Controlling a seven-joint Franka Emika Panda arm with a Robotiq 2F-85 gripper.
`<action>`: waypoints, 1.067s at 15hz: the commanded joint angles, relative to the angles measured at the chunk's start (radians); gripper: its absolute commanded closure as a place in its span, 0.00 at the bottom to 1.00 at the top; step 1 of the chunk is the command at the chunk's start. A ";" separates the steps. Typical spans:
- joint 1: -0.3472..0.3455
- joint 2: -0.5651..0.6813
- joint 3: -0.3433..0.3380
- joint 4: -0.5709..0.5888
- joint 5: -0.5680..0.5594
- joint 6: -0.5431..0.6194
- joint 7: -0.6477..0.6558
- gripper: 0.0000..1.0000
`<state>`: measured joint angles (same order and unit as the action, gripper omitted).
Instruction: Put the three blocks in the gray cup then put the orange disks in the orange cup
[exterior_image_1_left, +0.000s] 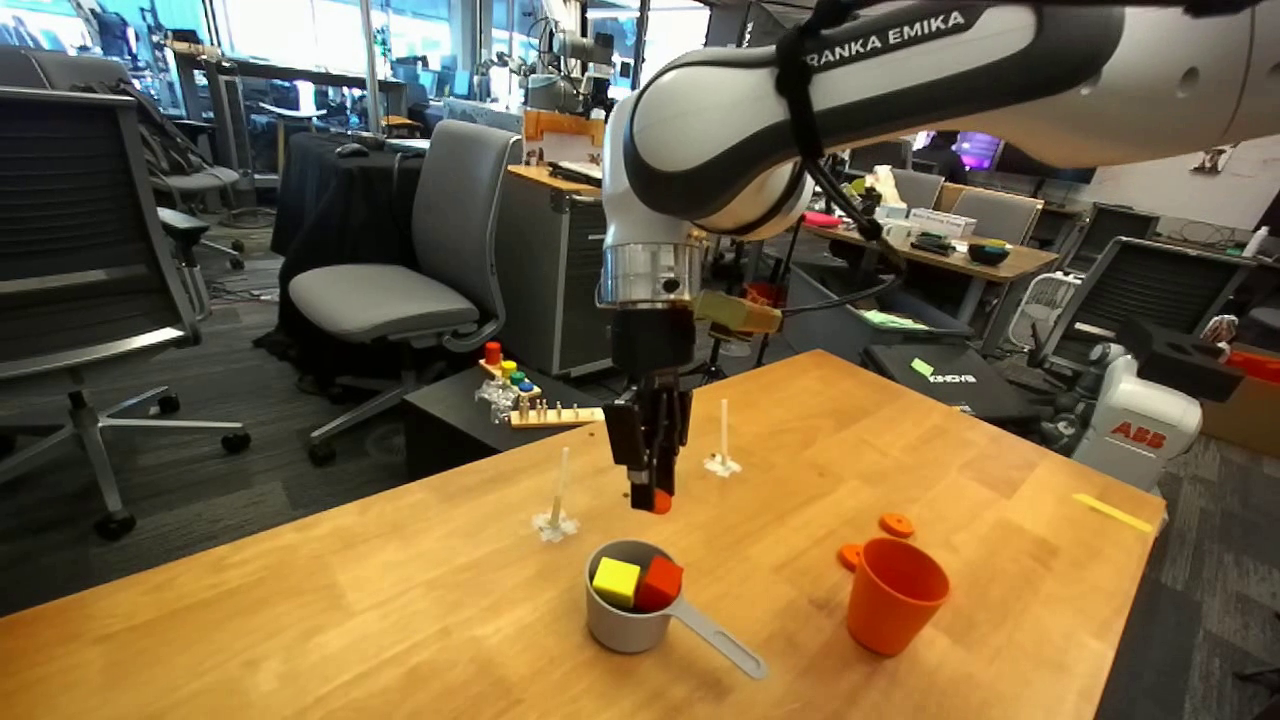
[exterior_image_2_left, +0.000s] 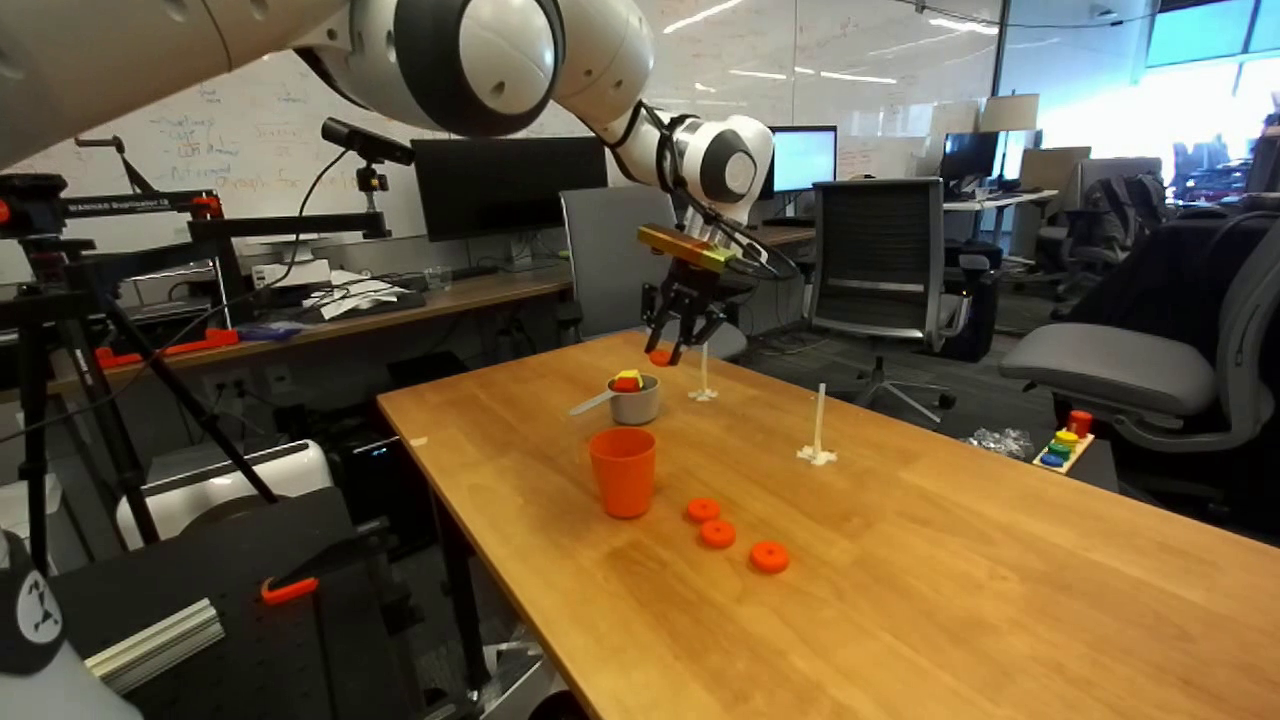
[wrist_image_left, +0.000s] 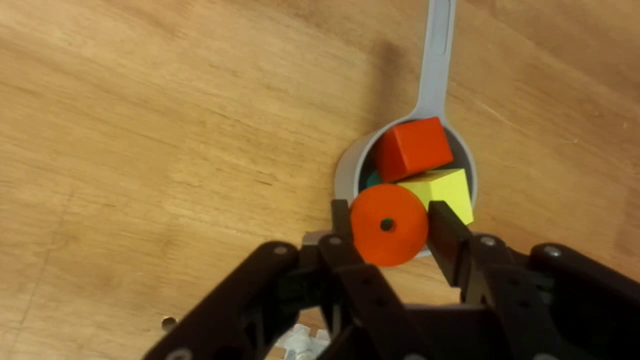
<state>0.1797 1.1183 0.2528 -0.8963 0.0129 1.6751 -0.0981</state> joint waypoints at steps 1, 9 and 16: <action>-0.020 -0.193 0.012 -0.235 0.006 0.070 0.009 0.82; -0.076 -0.434 -0.022 -0.544 0.131 0.130 0.050 0.82; -0.120 -0.611 -0.089 -0.858 0.246 0.242 0.093 0.82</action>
<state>0.0715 0.6326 0.1872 -1.5597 0.2027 1.8481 -0.0295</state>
